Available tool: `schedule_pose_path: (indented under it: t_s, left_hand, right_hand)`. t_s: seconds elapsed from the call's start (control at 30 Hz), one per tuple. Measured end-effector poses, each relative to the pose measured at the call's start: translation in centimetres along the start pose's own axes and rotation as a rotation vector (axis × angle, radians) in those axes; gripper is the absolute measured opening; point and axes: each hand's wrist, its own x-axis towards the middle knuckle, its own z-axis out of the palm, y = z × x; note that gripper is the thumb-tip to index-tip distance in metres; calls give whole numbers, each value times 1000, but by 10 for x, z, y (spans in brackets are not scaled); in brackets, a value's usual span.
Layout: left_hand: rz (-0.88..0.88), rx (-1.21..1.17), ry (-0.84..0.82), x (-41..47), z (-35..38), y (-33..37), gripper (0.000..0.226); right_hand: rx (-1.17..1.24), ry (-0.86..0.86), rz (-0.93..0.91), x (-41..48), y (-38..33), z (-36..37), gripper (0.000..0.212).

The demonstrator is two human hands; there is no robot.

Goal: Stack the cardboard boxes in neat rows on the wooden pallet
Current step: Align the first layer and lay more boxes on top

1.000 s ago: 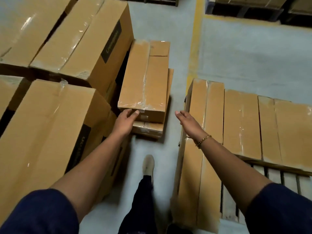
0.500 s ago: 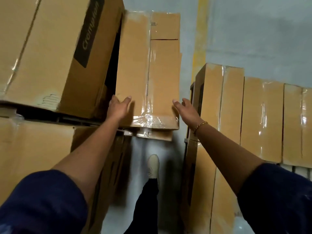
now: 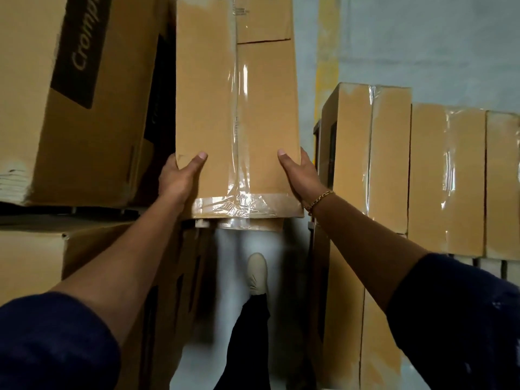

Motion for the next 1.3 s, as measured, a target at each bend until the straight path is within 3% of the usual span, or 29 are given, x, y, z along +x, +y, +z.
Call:
schedule_pose_path:
  t_s: [0.13,0.27,0.47,0.57,0.73,0.9,1.03,1.3]
  left_hand:
    - [59,39,-25,-31,25,11,86]
    - [108,49,-74,-87,67,25,103]
    - [170,68,-109,-226,151,29,91]
    - [185,36,-123,-305,193,13,93]
    - [205,-64,-191,-433,256,-32,63]
    - [154,-51,-229,-528,300,-87,73]
    - [102,52,-223,-588,331,-132,96]
    - [47,58,-277,-680,381,-240,84]
  right_hand:
    - [57,52,-15,-28,5,-47,91]
    - [44,141,-52,-67,19,-114,83]
    - [41,189,-77,-155,62,-243,94]
    - [19,213,-116,-207,95,-312,81]
    - [13,239,-115,-296,165,-412,75]
    - [62,236,-64,-363,242,-481,60]
    - [42,244,-24,-399,311,-515,45]
    - [17,297,92,-468,444,-561,56]
